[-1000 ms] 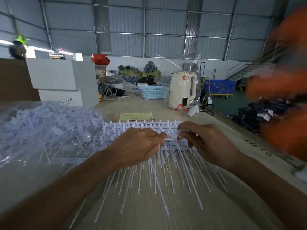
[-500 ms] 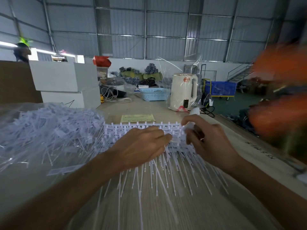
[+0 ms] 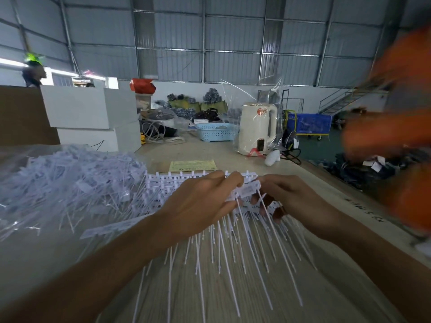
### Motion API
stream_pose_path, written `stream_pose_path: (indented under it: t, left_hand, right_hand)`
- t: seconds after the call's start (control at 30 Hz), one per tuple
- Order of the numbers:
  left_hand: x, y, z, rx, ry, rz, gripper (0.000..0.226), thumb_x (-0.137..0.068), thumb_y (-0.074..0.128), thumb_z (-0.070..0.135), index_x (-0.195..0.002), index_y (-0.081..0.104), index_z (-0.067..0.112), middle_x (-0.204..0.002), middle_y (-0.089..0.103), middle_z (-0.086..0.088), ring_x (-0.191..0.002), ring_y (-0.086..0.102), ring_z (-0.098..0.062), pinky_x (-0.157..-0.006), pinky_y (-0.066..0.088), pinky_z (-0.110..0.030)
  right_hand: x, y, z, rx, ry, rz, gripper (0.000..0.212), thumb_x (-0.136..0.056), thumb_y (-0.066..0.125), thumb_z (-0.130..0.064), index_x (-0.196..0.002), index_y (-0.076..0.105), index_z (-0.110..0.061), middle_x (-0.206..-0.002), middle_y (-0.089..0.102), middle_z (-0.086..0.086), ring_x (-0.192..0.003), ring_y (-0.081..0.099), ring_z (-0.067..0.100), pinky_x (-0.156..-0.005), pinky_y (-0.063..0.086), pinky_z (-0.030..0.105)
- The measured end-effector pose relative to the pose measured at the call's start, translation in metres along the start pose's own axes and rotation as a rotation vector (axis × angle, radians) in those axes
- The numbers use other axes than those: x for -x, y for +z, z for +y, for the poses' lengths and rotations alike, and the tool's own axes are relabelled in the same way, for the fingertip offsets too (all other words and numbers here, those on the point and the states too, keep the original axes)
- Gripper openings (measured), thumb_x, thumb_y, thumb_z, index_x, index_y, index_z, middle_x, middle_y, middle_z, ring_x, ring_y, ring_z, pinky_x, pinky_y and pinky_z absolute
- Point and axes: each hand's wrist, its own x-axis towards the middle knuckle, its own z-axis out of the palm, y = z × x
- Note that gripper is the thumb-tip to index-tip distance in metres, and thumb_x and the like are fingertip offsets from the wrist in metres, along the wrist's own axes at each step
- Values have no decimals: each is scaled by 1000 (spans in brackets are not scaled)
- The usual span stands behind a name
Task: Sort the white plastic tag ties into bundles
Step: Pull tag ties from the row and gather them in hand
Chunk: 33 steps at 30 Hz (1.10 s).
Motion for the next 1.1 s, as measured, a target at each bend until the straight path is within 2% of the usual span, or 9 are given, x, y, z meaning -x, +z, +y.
stream_pose_path:
  t: [0.13,0.3,0.4,0.57,0.73,0.83,0.9,1.0,1.1]
  left_hand:
    - [1,0,0,4,-10,-31,35,-84,78,21,-113,62,11,-90,63,-9,-69,61,-25,-53,51,-32]
    - [-2,-4,0,86,-47,20,27,-86,76,22,-109,65,12,-86,67,-7,-74,60,-25,-57,51,-37]
    - [-3,-3,-1,159,-112,16,25,-89,73,29,-109,65,17,-90,70,-3,-76,61,-23,-62,52,-40]
    - [-6,-2,-5,247,-198,18,17,-90,72,27,-101,69,15,-88,71,1,-77,63,-19,-67,51,-40]
    - [-4,1,-8,204,-165,-52,16,-94,65,29,-95,71,14,-89,71,0,-84,63,-20,-70,52,-41]
    - [-5,2,-9,262,-176,-77,16,-94,63,29,-91,70,15,-84,69,3,-80,61,-16,-69,51,-41]
    - [-7,0,-9,300,-189,-85,17,-93,62,30,-89,70,16,-81,69,5,-76,61,-14,-69,51,-41]
    - [-8,-1,-11,382,-232,-111,13,-92,65,26,-86,71,17,-80,70,8,-75,62,-10,-69,52,-40]
    - [-9,-2,-14,510,-294,-147,11,-91,71,21,-83,74,16,-75,70,11,-71,63,-6,-67,51,-28]
  right_hand:
    - [3,3,-6,-52,-9,-12,43,-88,54,-54,-100,77,-19,-87,72,8,-70,64,18,-54,49,30]
    - [2,4,-2,35,-121,-6,16,-93,66,-24,-95,73,-9,-71,64,4,-55,56,9,-48,46,30]
    - [0,3,0,-10,-148,31,9,-93,68,-18,-87,74,-15,-68,61,5,-53,55,11,-47,45,29]
    - [-2,4,2,-5,-159,48,13,-95,66,-18,-84,72,-18,-69,60,7,-52,55,10,-47,45,27]
    - [-1,4,3,580,-397,115,12,-96,64,-26,-88,63,-17,-74,61,-9,-68,60,10,-60,42,17]
    - [-1,2,2,633,-484,130,13,-96,64,-23,-90,64,-12,-79,59,-6,-72,56,11,-60,36,10]
    - [-2,3,2,628,-512,136,14,-96,64,-23,-91,64,-10,-80,59,-5,-73,56,13,-59,38,13]
    - [-3,3,3,650,-542,142,15,-95,62,-26,-90,62,-12,-82,60,-3,-73,57,14,-61,46,26]
    - [-1,4,2,670,-577,129,15,-97,58,-27,-90,60,-13,-85,59,-3,-73,55,11,-63,48,34]
